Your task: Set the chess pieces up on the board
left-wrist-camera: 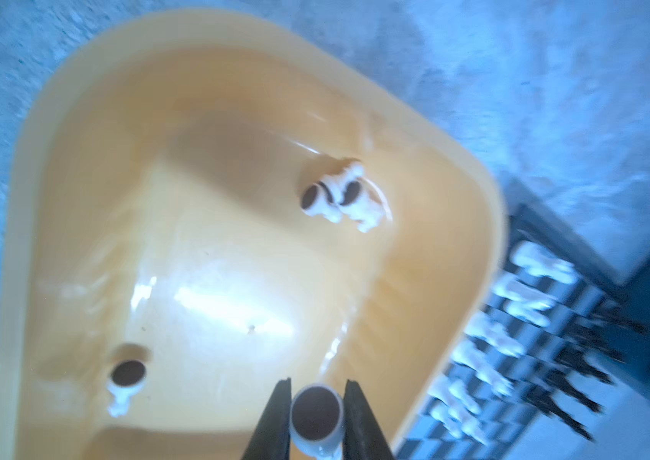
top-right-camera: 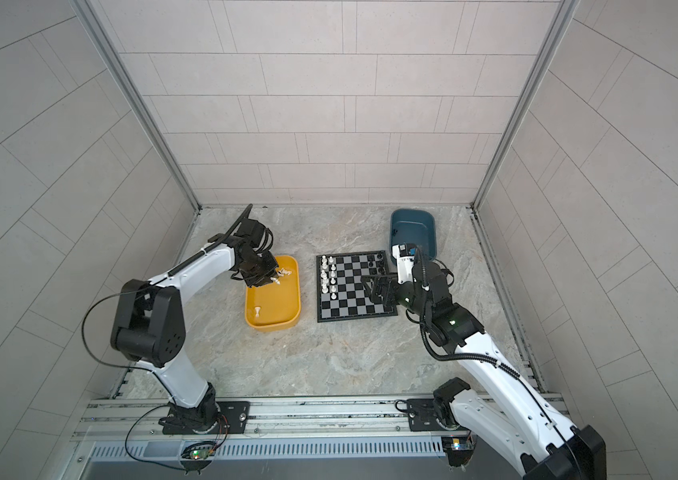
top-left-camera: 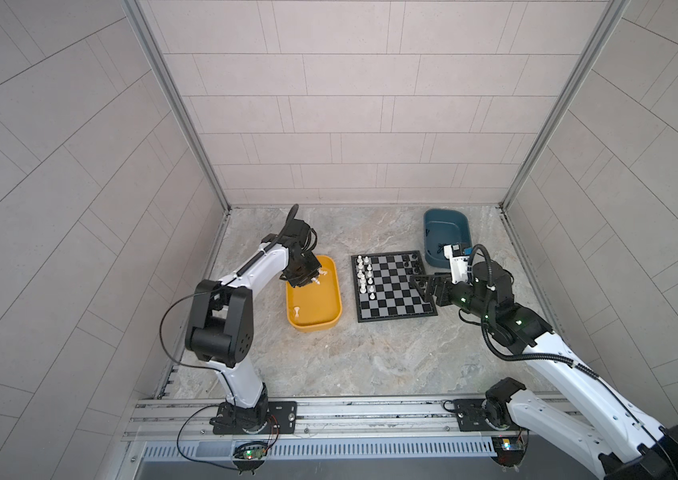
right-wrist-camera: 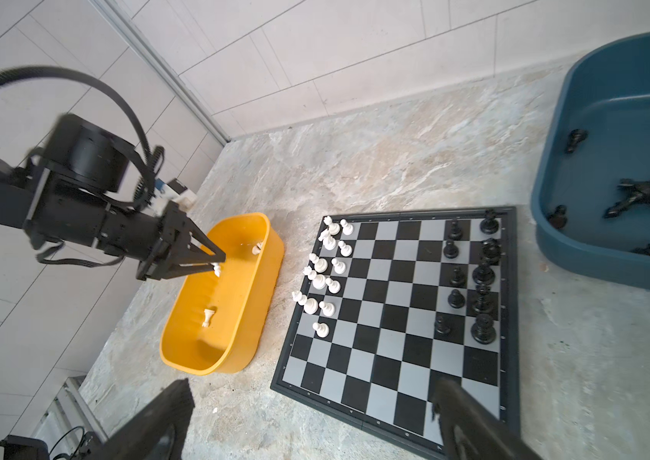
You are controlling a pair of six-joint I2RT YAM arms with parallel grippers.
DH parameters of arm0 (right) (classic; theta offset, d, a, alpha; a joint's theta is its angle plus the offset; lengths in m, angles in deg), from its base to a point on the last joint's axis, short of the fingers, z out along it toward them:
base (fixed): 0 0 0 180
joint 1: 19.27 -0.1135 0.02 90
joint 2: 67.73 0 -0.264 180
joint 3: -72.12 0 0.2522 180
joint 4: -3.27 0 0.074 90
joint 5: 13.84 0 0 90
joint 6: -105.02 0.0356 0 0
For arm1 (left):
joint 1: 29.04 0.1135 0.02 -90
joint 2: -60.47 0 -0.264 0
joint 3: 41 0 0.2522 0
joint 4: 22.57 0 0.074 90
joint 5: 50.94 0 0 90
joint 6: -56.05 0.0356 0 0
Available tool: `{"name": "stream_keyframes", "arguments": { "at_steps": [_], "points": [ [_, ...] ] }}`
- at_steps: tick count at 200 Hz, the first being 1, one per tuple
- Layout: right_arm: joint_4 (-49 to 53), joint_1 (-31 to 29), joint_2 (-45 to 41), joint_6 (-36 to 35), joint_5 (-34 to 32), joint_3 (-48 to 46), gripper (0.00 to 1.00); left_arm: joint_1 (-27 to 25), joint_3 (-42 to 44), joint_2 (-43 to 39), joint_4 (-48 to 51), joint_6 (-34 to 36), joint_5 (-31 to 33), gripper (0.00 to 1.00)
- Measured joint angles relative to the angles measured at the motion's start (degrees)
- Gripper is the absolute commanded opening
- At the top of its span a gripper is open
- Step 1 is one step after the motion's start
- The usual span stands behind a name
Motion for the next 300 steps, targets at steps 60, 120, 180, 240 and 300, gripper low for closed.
{"name": "stream_keyframes", "arguments": {
  "at_steps": [60,120,180,240,300],
  "points": [
    [-12.3,-10.7,19.5,1.0,-0.2,4.4,0.92,-5.9,-2.6,-5.0,-5.6,-15.1,-9.9,0.05],
    [-19.5,-13.9,30.4,2.4,-0.2,11.1,0.86,-7.8,-1.5,-5.9,-8.4,-20.8,-13.2,0.05],
    [-23.9,-13.9,37.2,5.0,1.4,15.1,0.71,-7.7,0.1,-8.4,-10.0,-22.5,-14.6,0.05],
    [-25.2,-13.9,39.9,6.9,2.8,17.3,0.48,-7.7,2.5,-10.8,-10.6,-22.7,-15.3,0.05],
    [-26.5,-14.3,40.2,8.0,3.8,17.8,0.28,-7.8,3.4,-11.4,-10.8,-23.4,-15.2,0.05]
  ]
}}
